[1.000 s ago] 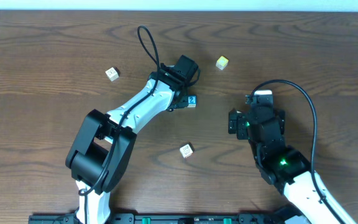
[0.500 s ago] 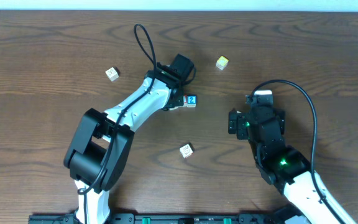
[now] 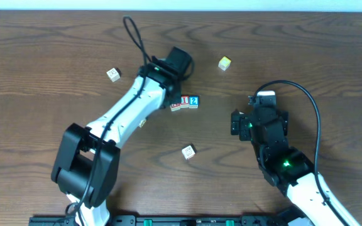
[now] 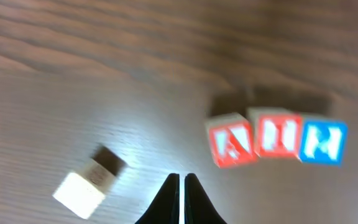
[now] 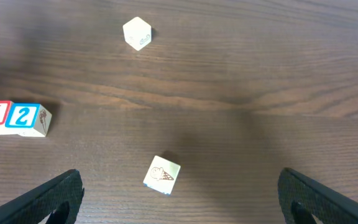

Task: Spell out Ai2
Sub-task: 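Open the left gripper and lift it off the 'A' block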

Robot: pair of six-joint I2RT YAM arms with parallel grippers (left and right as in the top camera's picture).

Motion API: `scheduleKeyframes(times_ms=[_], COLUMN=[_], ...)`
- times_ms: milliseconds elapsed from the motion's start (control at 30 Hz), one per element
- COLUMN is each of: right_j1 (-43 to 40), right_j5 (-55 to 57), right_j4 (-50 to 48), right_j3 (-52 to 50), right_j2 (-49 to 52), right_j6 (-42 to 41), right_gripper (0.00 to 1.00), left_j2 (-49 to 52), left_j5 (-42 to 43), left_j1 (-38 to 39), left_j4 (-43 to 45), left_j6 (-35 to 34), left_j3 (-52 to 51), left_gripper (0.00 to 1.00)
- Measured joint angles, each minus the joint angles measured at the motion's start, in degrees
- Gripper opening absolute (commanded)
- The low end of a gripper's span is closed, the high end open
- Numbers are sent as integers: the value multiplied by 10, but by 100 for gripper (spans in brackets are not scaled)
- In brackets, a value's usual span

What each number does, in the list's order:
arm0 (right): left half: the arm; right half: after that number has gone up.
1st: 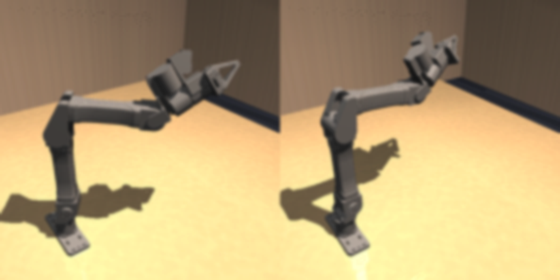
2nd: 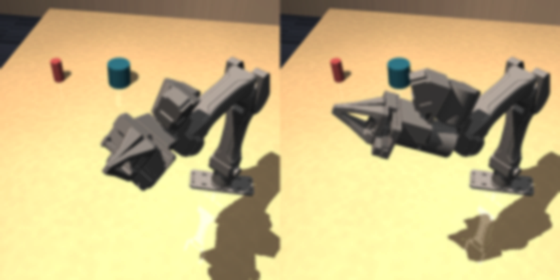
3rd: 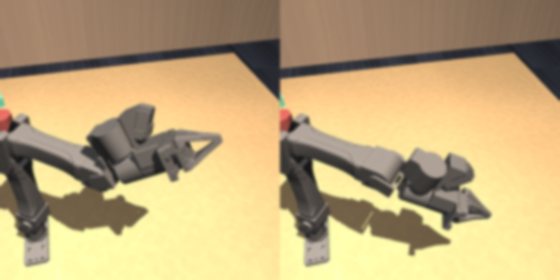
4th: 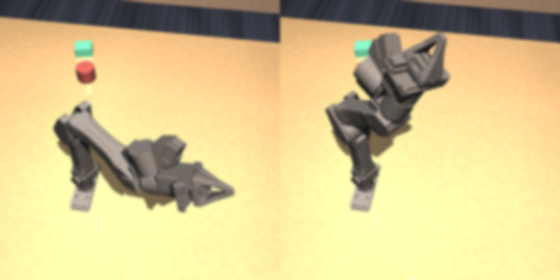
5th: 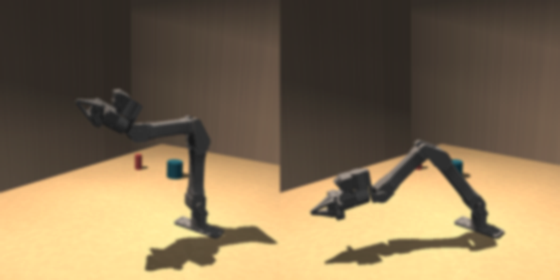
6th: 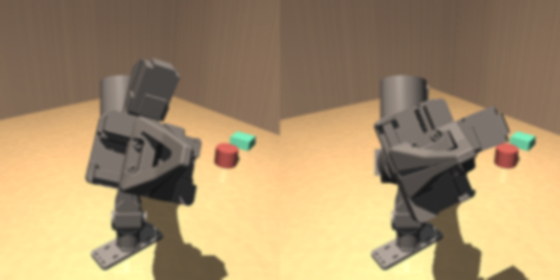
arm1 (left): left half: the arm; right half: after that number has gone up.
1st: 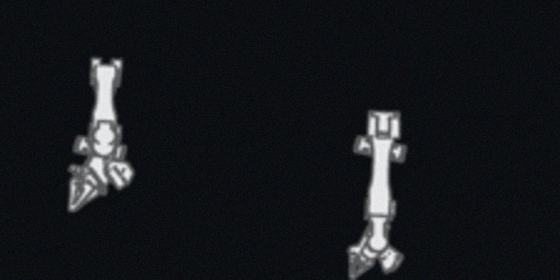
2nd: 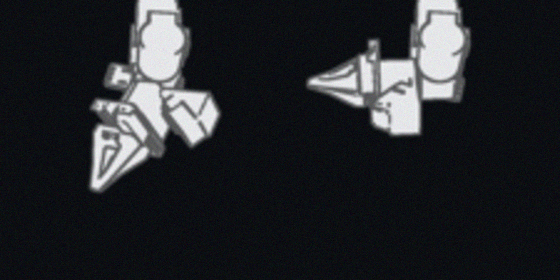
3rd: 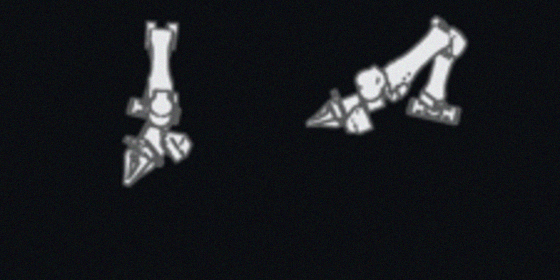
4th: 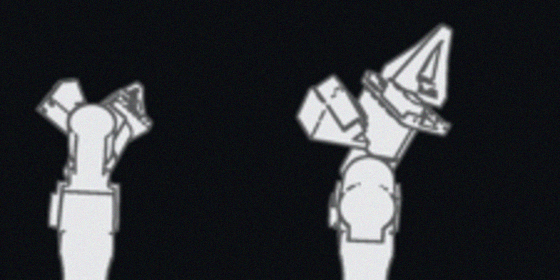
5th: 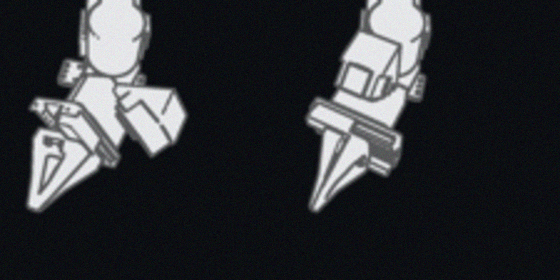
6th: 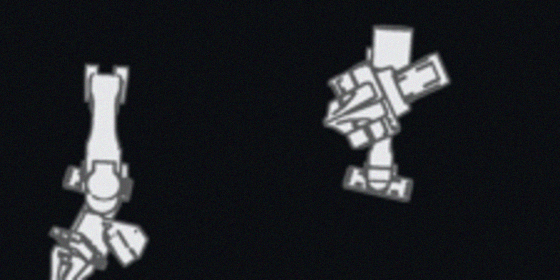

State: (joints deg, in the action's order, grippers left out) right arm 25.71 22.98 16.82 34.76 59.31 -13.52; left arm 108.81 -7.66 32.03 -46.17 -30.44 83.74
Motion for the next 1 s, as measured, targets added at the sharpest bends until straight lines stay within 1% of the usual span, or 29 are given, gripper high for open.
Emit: scheduleKeyframes(times_ms=[133, 300, 467, 600, 833, 1000], right_j1=[0, 0, 0, 0, 0, 0], right_j5=[0, 0, 0, 0, 0, 0], right_j4=[0, 0, 0, 0, 0, 0], right_j3=[0, 0, 0, 0, 0, 0], right_j2=[0, 0, 0, 0, 0, 0], right_j6=[0, 0, 0, 0, 0, 0], right_gripper=[99, 99, 99, 99, 99, 99], left_j2=[0, 0, 0, 0, 2, 21], left_j5=[14, 22, 29, 32, 30, 28], left_j1=[37, 56, 59, 59, 59, 57], left_j4=[1, 28, 78, 101, 114, 122], left_j6=[-16, -44, -62, -71, -73, -73], left_j3=[-32, -70, -92, -108, -111, -111], left_gripper=[6, 6, 6, 6, 6, 6])
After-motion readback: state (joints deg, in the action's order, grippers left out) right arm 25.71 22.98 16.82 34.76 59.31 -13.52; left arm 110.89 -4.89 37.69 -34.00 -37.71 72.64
